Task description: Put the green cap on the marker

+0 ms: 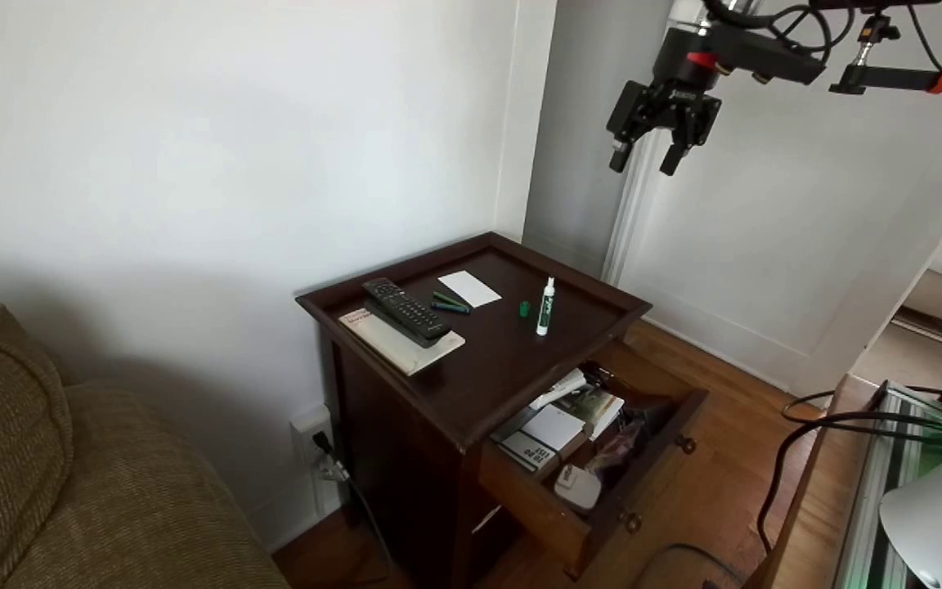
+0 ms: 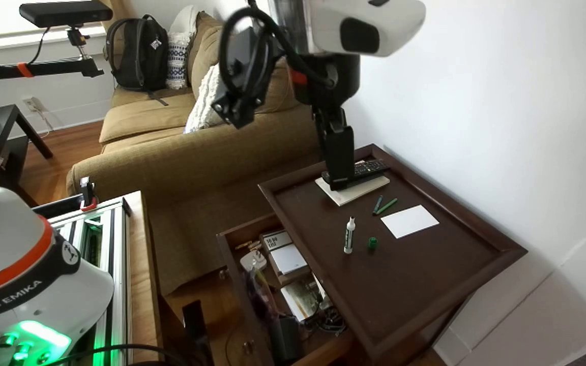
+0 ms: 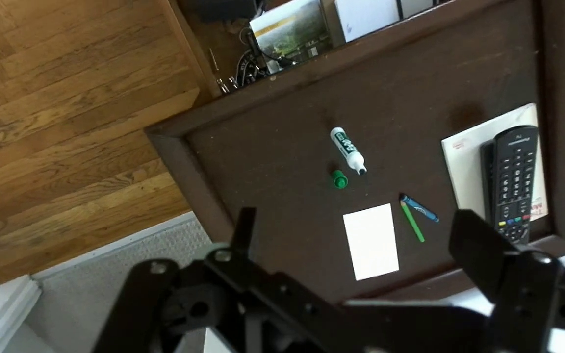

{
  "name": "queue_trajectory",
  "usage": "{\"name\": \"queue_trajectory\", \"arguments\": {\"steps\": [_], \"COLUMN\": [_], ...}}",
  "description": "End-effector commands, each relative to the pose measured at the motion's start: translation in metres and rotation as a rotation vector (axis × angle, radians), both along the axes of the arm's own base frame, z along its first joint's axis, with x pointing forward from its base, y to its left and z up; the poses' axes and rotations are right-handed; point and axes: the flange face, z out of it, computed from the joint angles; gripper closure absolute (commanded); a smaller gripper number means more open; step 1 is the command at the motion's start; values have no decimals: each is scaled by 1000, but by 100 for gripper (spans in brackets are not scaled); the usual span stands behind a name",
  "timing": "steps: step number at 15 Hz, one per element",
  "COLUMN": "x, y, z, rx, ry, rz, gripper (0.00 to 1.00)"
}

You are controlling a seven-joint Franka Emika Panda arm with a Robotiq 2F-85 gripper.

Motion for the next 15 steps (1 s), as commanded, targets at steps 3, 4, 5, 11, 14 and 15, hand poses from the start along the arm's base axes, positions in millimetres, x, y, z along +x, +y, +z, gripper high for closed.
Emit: {"name": "queue_trajectory", "arguments": {"steps": [3,4,5,11,14,15], "x": [33,43,51,62,80,87], "y": [4,5,6,4,-12,-15], "z": [-35,-46,-55,-60,-87,-95], "rx": [-4,-4,-4,-4,16,22], "ry": [61,82,97,103,133,141], "rz": [-41,-45,-47,-52,-87,-96], "gripper": [0,0,0,0,0,0]}}
